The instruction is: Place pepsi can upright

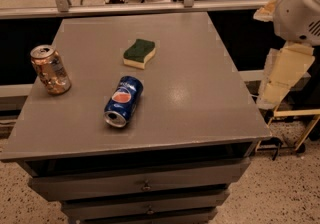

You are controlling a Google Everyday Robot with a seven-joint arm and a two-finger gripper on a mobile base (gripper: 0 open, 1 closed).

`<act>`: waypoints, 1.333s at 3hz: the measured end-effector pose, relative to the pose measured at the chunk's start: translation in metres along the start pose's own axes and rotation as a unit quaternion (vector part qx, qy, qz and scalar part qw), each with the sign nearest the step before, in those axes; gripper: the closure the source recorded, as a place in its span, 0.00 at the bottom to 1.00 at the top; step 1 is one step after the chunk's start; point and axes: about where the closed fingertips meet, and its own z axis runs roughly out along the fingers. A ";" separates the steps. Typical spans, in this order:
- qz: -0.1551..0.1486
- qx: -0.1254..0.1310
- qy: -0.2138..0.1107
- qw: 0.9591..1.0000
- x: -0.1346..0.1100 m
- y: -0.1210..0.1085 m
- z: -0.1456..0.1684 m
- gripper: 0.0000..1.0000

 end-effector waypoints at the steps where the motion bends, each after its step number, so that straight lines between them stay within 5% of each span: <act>1: -0.089 -0.013 -0.015 0.996 -0.059 -0.008 0.015 0.00; 2: -0.224 -0.032 -0.040 0.973 -0.141 -0.012 0.038 0.00; 3: -0.263 -0.031 -0.049 0.963 -0.165 -0.011 0.041 0.00; 4: -0.262 -0.030 -0.049 0.963 -0.165 -0.011 0.041 0.00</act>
Offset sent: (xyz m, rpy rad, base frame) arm 0.0755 0.2428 -0.0102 -0.1575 -0.0284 0.8481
